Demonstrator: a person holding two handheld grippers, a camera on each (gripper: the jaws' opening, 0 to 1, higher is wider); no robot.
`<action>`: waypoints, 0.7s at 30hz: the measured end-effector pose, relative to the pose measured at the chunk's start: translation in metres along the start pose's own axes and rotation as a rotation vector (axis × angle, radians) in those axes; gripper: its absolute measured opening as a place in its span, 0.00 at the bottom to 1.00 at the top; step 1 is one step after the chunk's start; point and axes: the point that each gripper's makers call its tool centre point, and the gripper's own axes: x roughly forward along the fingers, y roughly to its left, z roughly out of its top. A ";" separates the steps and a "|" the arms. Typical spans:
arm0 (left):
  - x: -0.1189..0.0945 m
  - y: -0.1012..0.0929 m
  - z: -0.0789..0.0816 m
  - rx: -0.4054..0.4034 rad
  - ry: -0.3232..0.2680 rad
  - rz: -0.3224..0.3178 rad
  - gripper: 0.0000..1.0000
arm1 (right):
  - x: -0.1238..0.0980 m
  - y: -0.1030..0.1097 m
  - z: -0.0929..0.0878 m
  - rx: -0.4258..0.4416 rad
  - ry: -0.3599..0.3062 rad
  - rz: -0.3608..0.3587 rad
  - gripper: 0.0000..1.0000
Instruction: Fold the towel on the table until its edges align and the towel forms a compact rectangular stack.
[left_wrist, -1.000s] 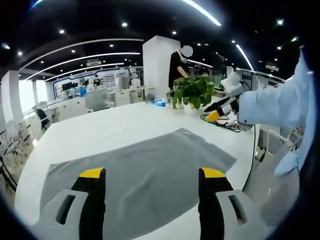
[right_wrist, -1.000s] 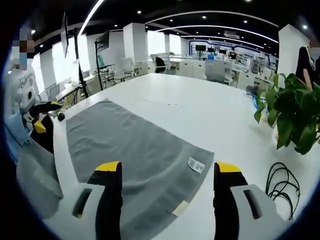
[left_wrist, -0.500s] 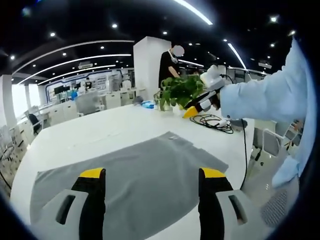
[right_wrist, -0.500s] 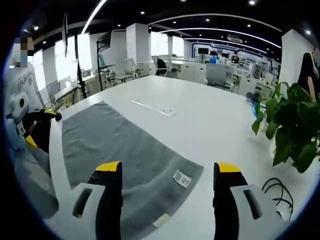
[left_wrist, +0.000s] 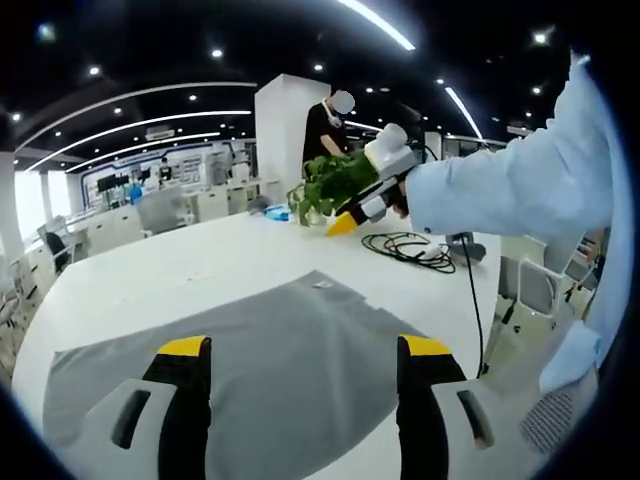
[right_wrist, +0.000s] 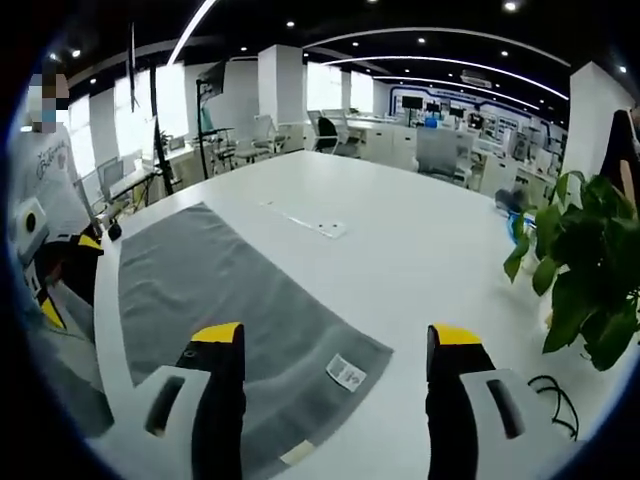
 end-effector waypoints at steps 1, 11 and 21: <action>0.003 -0.002 0.000 0.003 0.001 -0.001 0.78 | 0.001 -0.003 0.001 0.000 -0.002 0.000 0.74; 0.025 -0.034 0.006 0.011 -0.004 -0.053 0.78 | 0.005 -0.015 0.008 -0.006 -0.010 0.007 0.74; 0.042 -0.068 0.010 0.024 0.000 -0.106 0.78 | 0.005 -0.020 0.003 -0.019 0.011 0.017 0.74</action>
